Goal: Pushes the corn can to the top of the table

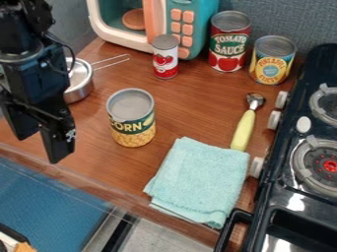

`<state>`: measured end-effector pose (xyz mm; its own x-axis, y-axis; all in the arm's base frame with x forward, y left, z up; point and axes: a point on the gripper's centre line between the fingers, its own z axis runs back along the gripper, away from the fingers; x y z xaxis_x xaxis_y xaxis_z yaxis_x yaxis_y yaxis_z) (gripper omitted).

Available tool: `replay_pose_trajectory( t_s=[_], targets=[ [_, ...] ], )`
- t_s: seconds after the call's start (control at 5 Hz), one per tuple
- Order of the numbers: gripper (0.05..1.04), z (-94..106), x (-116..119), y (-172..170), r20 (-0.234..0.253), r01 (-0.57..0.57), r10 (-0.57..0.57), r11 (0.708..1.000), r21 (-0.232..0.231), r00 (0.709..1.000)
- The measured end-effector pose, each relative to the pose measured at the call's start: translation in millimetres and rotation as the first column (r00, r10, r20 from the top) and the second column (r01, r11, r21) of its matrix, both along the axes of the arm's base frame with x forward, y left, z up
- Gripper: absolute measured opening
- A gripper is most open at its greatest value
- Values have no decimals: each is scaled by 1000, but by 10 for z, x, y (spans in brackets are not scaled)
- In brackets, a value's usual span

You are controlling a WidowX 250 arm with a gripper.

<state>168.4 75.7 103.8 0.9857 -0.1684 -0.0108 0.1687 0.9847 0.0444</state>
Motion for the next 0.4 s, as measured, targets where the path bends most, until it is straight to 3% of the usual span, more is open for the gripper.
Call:
replay_pose_trajectory(
  t_s=[0.2,0.4],
  targets=[
    [1001,-34,-3,-6,-7,-5,5,1000,-7,1000],
    [1001,-93,116,-32,30,9,-9,1000,-8,1000]
  ],
)
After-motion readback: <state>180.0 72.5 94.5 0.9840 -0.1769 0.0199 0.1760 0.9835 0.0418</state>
